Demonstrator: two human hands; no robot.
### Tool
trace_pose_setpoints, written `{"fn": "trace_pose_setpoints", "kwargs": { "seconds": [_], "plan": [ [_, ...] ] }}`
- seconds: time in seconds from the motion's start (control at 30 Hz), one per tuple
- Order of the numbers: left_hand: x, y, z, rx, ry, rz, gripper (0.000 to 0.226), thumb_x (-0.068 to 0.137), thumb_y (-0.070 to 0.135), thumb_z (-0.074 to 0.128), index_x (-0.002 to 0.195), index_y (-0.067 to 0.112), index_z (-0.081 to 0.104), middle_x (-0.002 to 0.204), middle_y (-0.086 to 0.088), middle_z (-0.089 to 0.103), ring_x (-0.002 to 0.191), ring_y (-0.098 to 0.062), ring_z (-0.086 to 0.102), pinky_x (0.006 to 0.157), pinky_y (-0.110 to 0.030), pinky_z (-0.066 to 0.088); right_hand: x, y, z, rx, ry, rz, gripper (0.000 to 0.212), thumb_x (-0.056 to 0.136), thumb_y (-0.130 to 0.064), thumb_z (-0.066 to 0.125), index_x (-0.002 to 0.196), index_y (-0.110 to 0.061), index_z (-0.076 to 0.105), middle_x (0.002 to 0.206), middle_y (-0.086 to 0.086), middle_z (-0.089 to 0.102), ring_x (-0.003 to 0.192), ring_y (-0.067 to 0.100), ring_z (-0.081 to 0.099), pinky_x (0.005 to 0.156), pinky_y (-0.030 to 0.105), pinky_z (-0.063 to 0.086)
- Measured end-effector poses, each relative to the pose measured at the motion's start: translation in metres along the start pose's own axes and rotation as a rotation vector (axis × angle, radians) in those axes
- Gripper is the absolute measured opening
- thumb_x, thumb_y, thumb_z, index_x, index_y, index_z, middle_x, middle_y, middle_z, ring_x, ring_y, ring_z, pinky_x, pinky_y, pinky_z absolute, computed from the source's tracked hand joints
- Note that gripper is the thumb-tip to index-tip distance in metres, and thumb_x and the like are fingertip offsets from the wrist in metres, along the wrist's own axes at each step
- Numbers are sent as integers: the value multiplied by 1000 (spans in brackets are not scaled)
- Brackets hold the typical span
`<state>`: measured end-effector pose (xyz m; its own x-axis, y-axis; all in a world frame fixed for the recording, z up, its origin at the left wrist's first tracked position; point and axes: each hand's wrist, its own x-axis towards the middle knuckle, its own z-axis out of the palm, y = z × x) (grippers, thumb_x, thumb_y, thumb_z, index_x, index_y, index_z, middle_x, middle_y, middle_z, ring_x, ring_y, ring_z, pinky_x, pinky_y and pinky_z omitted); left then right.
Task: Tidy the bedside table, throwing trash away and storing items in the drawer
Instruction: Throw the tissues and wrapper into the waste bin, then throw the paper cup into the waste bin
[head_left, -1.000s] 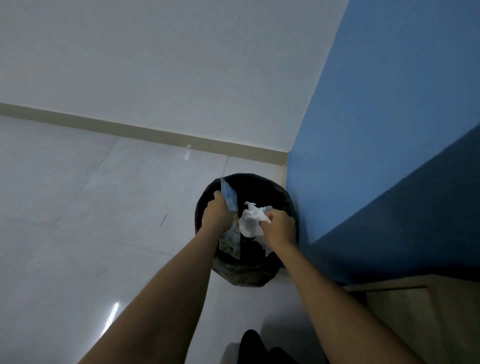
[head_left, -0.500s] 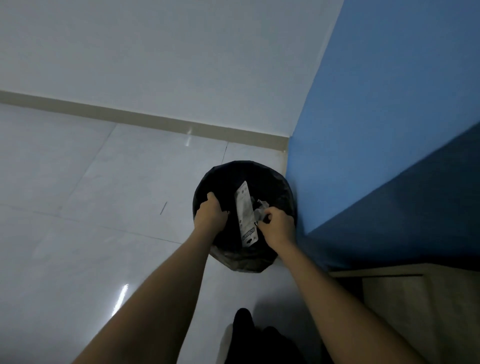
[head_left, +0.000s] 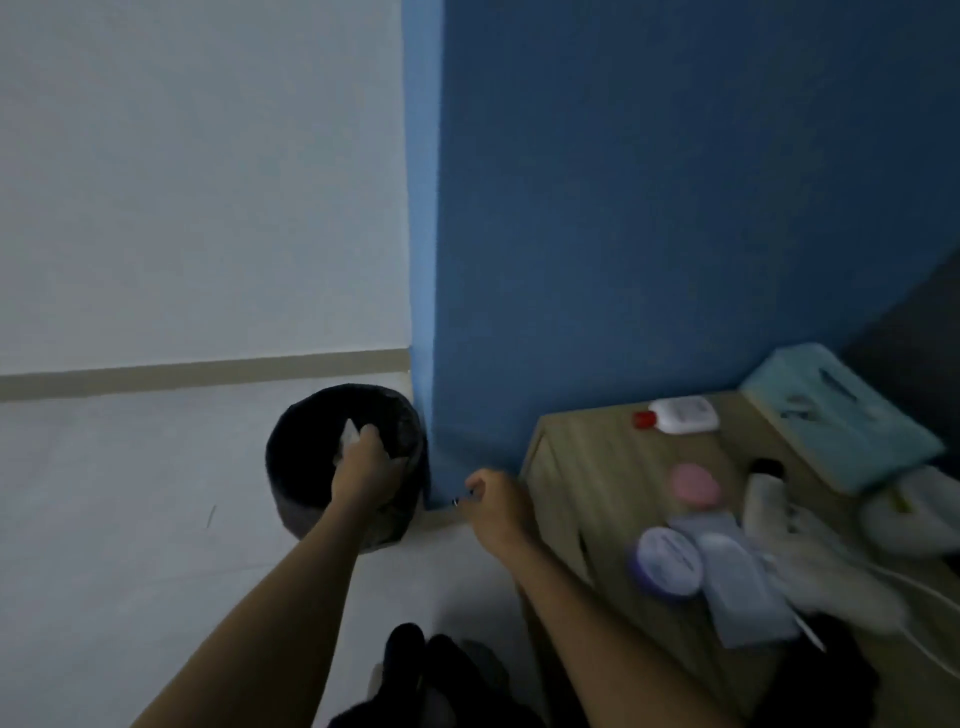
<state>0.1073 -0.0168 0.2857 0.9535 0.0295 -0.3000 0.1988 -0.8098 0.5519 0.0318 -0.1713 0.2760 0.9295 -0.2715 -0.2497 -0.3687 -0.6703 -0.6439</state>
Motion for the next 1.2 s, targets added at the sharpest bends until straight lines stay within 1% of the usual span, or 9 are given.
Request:
{"fn": "trace_pose_setpoints", "kwargs": {
  "seconds": [0.1, 0.23, 0.4, 0.53, 0.63, 0.77, 0.87, 1.0, 1.2],
  "plan": [
    [-46, 41, 15, -11, -15, 108, 43, 88, 27, 62, 118, 1, 46, 119, -25, 59, 113, -42, 54, 92, -44, 46, -41, 25, -46, 47, 107, 15, 16, 81, -17, 65, 95, -12, 70, 99, 9, 72, 95, 26, 65, 79, 30, 49],
    [-110, 85, 51, -26, -122, 200, 50, 87, 31, 65, 126, 6, 47, 116, -20, 66, 109, -36, 60, 89, -39, 50, -95, 68, -108, 61, 248, 48, 13, 78, -16, 67, 87, -7, 69, 93, 11, 73, 92, 30, 67, 79, 35, 53],
    [-150, 133, 106, -52, -185, 416, 39, 95, 23, 53, 129, 5, 49, 128, -19, 59, 117, -35, 56, 94, -38, 45, -121, 127, -177, 2, 406, 138, 19, 85, -23, 64, 100, -11, 67, 104, 10, 71, 102, 30, 64, 84, 31, 50],
    [-148, 161, 143, -4, -204, 591, 40, 97, 21, 47, 134, 7, 47, 142, -16, 45, 125, -33, 49, 102, -36, 41, -130, 171, -207, -98, 488, 184, 17, 88, -19, 61, 102, -13, 66, 107, 9, 69, 104, 28, 62, 83, 32, 48],
    [-127, 178, 158, 71, -183, 662, 45, 99, 19, 43, 143, 7, 39, 154, -17, 31, 141, -32, 31, 114, -36, 27, -131, 194, -216, -267, 558, 168, 18, 84, -19, 61, 101, -15, 66, 105, 7, 68, 102, 27, 62, 83, 35, 51],
    [-96, 188, 170, 202, -137, 748, 51, 100, 20, 38, 148, 6, 28, 158, -18, 22, 147, -31, 18, 120, -38, 17, -133, 213, -220, -467, 606, 107, 30, 72, -11, 66, 102, -12, 70, 104, 10, 67, 98, 32, 60, 81, 41, 52],
    [-78, 186, 181, 328, -159, 775, 57, 101, 28, 35, 151, 6, 18, 160, -16, 16, 148, -31, 13, 122, -39, 12, -141, 221, -225, -524, 679, 69, 26, 66, -9, 68, 92, -11, 68, 97, 11, 62, 91, 32, 59, 74, 41, 52],
    [-67, 180, 192, 379, -177, 792, 60, 101, 36, 32, 151, 8, 17, 161, -12, 13, 149, -28, 8, 121, -40, 9, -151, 236, -232, -573, 628, 78, 24, 69, -12, 62, 93, -11, 61, 101, 11, 59, 93, 30, 57, 74, 41, 52],
    [-68, 173, 206, 396, -193, 763, 61, 103, 36, 24, 153, 7, 6, 162, -12, 1, 150, -27, -3, 122, -40, 1, -151, 263, -238, -523, 501, 33, 63, 73, -4, 63, 132, -16, 45, 129, 12, 52, 121, 30, 50, 98, 45, 47]
  ]
}}
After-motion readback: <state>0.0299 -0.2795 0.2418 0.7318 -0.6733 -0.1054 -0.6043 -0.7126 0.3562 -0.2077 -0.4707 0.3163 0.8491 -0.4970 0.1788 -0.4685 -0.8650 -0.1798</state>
